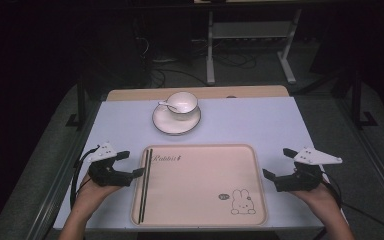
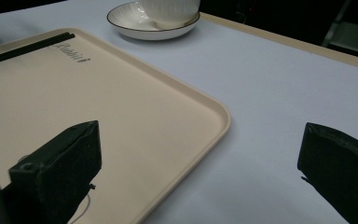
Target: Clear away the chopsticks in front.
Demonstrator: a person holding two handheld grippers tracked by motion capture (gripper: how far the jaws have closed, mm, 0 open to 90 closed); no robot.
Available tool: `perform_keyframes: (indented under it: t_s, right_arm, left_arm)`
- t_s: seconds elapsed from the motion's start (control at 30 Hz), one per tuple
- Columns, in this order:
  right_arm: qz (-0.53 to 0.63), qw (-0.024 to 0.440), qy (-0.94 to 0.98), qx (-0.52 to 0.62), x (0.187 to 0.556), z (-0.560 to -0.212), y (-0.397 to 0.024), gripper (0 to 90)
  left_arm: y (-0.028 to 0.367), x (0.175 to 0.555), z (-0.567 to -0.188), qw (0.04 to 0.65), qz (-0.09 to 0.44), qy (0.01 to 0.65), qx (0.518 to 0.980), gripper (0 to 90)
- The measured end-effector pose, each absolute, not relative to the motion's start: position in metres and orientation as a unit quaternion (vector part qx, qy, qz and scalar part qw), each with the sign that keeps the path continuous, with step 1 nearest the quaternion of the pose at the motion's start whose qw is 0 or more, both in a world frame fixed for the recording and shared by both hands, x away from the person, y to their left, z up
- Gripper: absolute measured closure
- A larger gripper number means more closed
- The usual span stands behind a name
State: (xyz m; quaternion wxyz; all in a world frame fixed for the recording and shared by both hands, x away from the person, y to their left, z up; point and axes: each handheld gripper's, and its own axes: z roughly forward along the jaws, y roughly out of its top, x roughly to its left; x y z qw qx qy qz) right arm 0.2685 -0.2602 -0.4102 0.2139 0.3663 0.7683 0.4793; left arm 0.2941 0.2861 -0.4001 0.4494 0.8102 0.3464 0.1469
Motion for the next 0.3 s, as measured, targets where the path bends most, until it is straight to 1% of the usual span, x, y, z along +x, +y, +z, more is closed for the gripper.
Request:
perform_keyframes:
  t_s: [0.3]
  right_arm:
    - [0.483,0.215,0.767,0.364,0.2668,-0.4089,-0.2611,0.0]
  left_arm:
    - [0.2872,0.2968,-0.4033,0.447,0.145,0.352,0.810,13.8]
